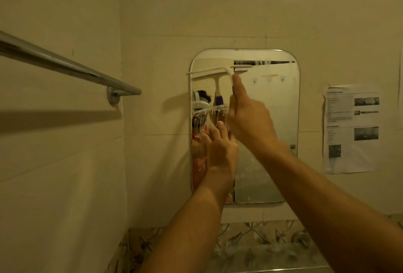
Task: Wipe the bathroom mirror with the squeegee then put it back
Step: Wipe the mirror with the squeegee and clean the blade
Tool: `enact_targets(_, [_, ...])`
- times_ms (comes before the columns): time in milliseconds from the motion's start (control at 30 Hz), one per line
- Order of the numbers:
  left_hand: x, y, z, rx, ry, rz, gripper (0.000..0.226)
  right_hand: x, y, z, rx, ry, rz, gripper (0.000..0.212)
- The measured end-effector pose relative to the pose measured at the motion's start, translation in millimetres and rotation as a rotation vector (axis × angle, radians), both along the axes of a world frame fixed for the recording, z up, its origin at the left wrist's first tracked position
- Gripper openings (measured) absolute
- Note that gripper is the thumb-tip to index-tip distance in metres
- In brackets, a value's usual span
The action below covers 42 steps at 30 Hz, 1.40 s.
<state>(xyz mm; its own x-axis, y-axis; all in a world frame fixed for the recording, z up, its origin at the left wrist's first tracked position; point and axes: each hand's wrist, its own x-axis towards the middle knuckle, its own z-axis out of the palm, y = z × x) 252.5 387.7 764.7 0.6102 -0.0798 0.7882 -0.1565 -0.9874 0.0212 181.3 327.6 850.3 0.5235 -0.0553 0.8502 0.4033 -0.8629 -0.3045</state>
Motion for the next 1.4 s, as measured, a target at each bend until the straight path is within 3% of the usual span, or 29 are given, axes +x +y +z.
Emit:
enact_targets(33, [1.1, -5.0, 4.8, 0.138, -0.011, 0.031, 0.056, -3.9, -5.2, 14.0, 0.005, -0.011, -0.007, 0.063])
enact_targets(133, [13.5, -5.5, 0.9, 0.149, 0.044, -0.064, 0.069, 11.7, 0.9, 41.7, 0.039, -0.022, -0.038, 0.064])
enact_targets(267, [15.6, -4.8, 0.4, 0.199, 0.061, -0.028, 0.085, 23.5, 5.8, 54.7, -0.048, -0.009, -0.083, 0.071])
enact_targets(500, [21.4, -5.9, -1.3, 0.1, -0.093, -0.026, 0.051, 28.6, 3.3, 13.2, -0.078, 0.028, -0.17, 0.078])
enact_targets(567, [29.1, -6.4, -4.2, 0.095, -0.052, -0.026, 0.048, 28.0, -1.6, -1.1, -0.078, 0.042, -0.175, 0.078])
enact_targets(700, [46.6, -11.5, -10.0, 0.044, -0.101, -0.054, 0.048, 20.7, -8.7, -25.1, -0.078, 0.074, -0.178, 0.08])
enact_targets(833, [50.7, -13.2, -12.2, -0.011, -0.139, -0.105, 0.064, 17.8, -13.5, -50.2, -0.063, 0.082, -0.164, 0.074])
enact_targets(1000, [44.1, -8.4, -15.3, 0.125, -0.137, -0.041, 0.08, 13.9, -22.3, -72.2, -0.039, 0.121, -0.156, 0.073])
enact_targets(1133, [49.0, -13.9, -11.9, -0.002, -0.197, -0.042, 0.056, -2.7, -18.2, -50.9, -0.013, 0.136, -0.06, 0.069])
enact_targets(1233, [42.0, -12.9, -8.0, 0.025, -0.055, -0.031, 0.04, -4.2, -7.1, -15.5, 0.002, 0.057, -0.023, 0.07])
enact_targets(1333, [13.9, -2.5, 3.2, -0.199, 0.114, -0.261, 0.028, 7.8, 4.1, 22.6, 0.008, -0.003, -0.014, 0.068])
enact_targets(1400, [11.0, -7.2, -0.2, -0.185, 0.176, -0.187, 0.046, 16.6, 11.1, 39.9, -0.024, -0.01, -0.035, 0.07])
